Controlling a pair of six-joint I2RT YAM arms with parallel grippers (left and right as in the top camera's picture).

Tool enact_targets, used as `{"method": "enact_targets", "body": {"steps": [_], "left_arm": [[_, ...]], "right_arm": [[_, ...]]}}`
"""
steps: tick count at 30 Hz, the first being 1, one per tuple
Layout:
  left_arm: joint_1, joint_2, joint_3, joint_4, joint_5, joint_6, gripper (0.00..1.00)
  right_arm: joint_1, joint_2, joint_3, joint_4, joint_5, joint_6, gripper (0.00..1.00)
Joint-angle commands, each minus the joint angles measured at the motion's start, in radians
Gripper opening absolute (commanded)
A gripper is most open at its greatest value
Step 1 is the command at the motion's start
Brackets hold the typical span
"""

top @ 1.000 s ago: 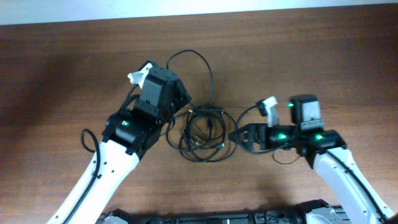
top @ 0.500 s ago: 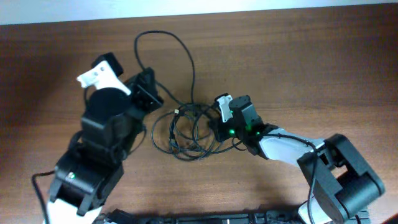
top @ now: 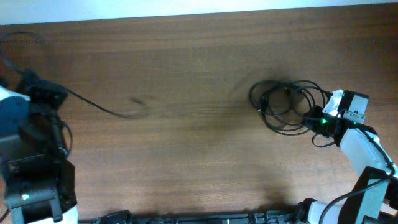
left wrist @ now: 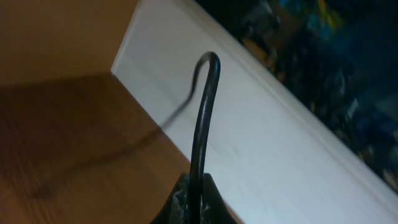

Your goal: Untangle cables

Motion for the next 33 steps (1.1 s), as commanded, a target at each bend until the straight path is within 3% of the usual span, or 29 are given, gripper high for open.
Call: {"method": "enact_targets", "body": {"steps": [1, 3, 5, 7, 9, 12, 13, 15, 16, 19, 23, 25, 27, 31, 33], "left_arm": [[0.045, 0.031, 0.025, 0.074, -0.010, 0.020, 0.00], [0.045, 0.088, 0.025, 0.140, -0.014, 0.022, 0.00], [0.045, 0.203, 0.025, 0.293, -0.014, 0.128, 0.00], [0.048, 0.339, 0.025, 0.482, -0.014, 0.223, 0.00], [0.071, 0.454, 0.025, 0.631, -0.018, 0.297, 0.00], [0.153, 0.613, 0.025, 0.803, -0.099, 0.304, 0.00], [0.186, 0.659, 0.025, 0.864, -0.108, 0.304, 0.00], [0.241, 0.751, 0.025, 0.997, -0.106, 0.304, 0.00], [0.253, 0.794, 0.025, 1.031, -0.106, 0.304, 0.00], [0.264, 0.944, 0.025, 1.009, -0.069, 0.303, 0.00], [0.264, 1.119, 0.025, 0.855, 0.287, 0.278, 0.00], [0.264, 1.106, 0.026, 0.856, 0.407, 0.277, 0.33], [0.264, 1.028, 0.029, 0.759, 0.365, 0.256, 0.99], [0.264, 0.747, 0.066, 0.286, -0.033, 0.077, 0.99], [0.264, 0.650, 0.066, 0.123, -0.033, 0.051, 0.99]], "right_arm": [[0.048, -0.008, -0.004, -0.023, -0.169, -0.021, 0.04], [0.111, -0.008, -0.004, -0.038, -0.232, -0.021, 0.04], [0.239, -0.008, -0.005, -0.061, -0.235, -0.021, 0.04], [0.368, -0.008, -0.005, -0.062, -0.199, -0.021, 0.19], [0.448, -0.008, -0.005, -0.063, -0.118, -0.021, 0.25], [0.519, -0.008, -0.005, -0.062, -0.072, -0.020, 0.41], [0.525, -0.008, -0.005, -0.062, -0.072, -0.020, 0.50], [0.527, -0.008, -0.005, -0.061, -0.072, -0.013, 0.93], [0.527, -0.008, -0.005, -0.058, -0.072, -0.012, 0.99], [0.527, -0.008, -0.005, -0.059, -0.073, -0.009, 0.99], [0.527, -0.008, -0.005, -0.060, -0.085, -0.009, 0.99], [0.527, -0.008, -0.005, -0.071, -0.084, -0.009, 0.99], [0.527, -0.008, -0.005, -0.072, -0.085, -0.009, 0.99], [0.527, -0.008, -0.005, -0.075, -0.095, -0.010, 0.99], [0.527, -0.008, -0.005, -0.073, -0.143, -0.010, 0.99]]}}
